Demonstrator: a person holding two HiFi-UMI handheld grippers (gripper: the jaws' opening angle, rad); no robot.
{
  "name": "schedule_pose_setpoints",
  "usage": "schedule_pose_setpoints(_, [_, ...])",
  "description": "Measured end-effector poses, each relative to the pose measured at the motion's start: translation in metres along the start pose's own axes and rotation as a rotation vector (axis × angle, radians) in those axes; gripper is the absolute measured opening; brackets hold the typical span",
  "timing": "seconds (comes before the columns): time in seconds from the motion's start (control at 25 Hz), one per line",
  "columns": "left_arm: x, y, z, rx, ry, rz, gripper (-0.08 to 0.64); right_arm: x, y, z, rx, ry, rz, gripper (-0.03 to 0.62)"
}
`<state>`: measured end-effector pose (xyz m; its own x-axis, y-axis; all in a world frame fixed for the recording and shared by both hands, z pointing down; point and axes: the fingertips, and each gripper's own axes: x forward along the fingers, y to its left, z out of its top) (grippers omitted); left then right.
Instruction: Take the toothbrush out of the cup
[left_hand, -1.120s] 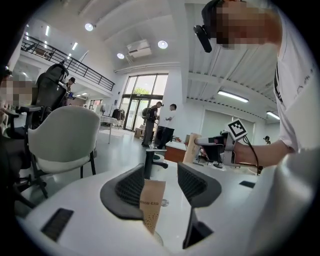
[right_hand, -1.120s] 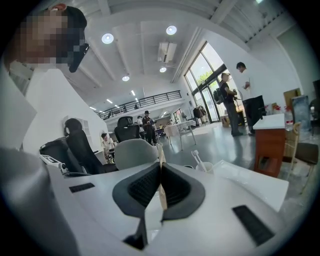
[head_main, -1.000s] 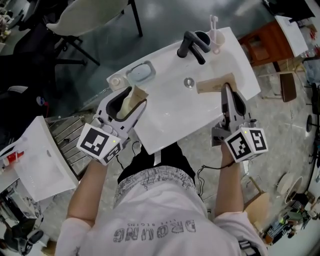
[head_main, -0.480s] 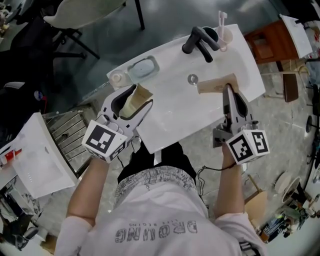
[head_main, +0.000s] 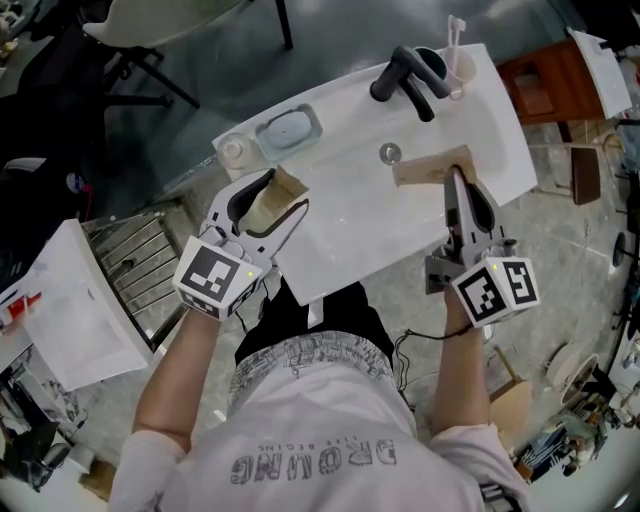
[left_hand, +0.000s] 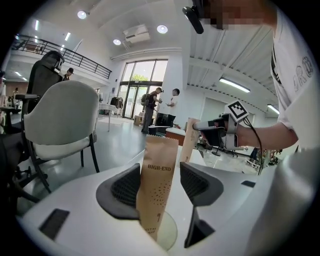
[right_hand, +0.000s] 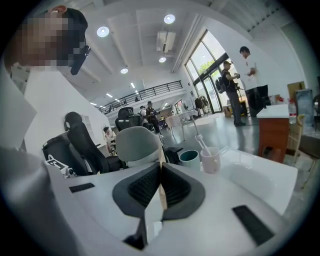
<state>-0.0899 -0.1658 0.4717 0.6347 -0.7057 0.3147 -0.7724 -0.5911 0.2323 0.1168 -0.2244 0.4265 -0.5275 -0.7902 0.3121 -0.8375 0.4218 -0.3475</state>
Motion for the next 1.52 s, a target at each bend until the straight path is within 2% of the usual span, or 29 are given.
schedule_pose_setpoints(0.72, [0.003,0.009,-0.016,-0.020,0.039,0.040,0.252,0.002,-0.001,-0.013,0.003,0.027,0.012,0.012])
schedule_pose_setpoints(1.52, [-0.013,0.008,0.000,-0.003,0.002,0.073,0.230,-0.002,0.011,-0.005,-0.003,0.001,0.038,0.012])
